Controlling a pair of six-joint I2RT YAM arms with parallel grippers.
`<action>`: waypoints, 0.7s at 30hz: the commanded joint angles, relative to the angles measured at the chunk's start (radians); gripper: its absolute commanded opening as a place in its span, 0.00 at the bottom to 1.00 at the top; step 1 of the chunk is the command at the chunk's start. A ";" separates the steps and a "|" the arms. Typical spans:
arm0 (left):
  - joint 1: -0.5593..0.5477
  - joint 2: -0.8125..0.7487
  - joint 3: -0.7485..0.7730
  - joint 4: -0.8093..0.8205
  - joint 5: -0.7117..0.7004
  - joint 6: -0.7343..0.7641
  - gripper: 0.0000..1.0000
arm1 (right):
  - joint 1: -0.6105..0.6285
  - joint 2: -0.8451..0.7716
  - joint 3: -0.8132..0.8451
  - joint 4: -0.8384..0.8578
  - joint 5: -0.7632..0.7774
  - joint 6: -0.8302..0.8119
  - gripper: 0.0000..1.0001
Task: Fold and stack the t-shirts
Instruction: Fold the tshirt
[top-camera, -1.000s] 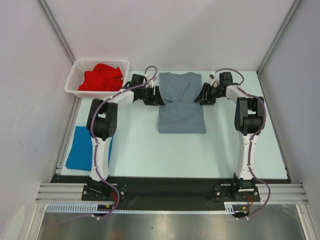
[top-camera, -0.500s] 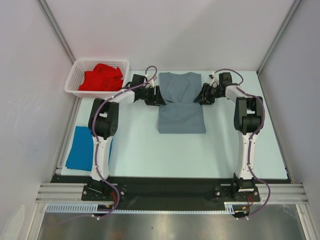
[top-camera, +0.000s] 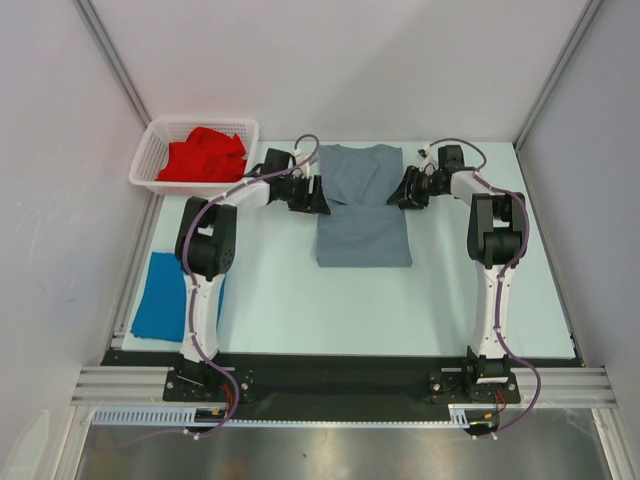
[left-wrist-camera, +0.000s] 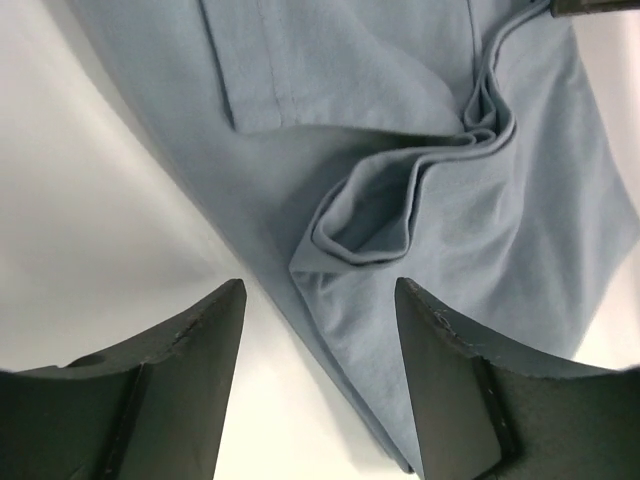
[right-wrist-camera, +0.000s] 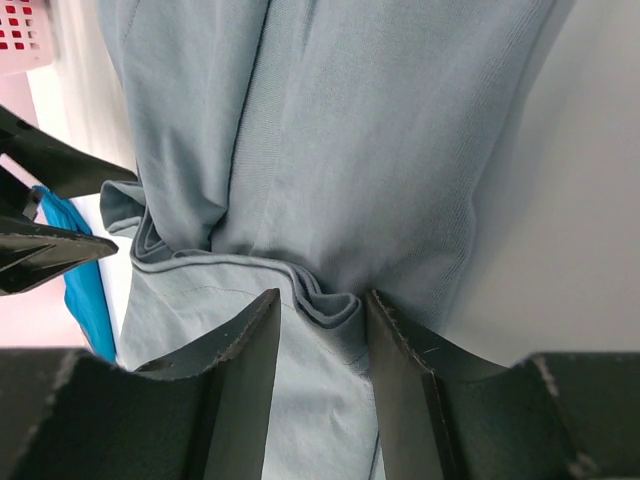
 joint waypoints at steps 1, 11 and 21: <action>-0.044 -0.021 0.119 -0.112 -0.101 0.157 0.66 | 0.000 0.025 0.027 0.016 0.005 0.001 0.45; -0.060 0.020 0.185 -0.132 -0.137 0.204 0.55 | 0.000 0.029 0.027 0.013 0.008 -0.001 0.45; -0.071 0.046 0.220 -0.174 -0.182 0.239 0.55 | -0.002 0.034 0.027 0.015 0.006 0.004 0.45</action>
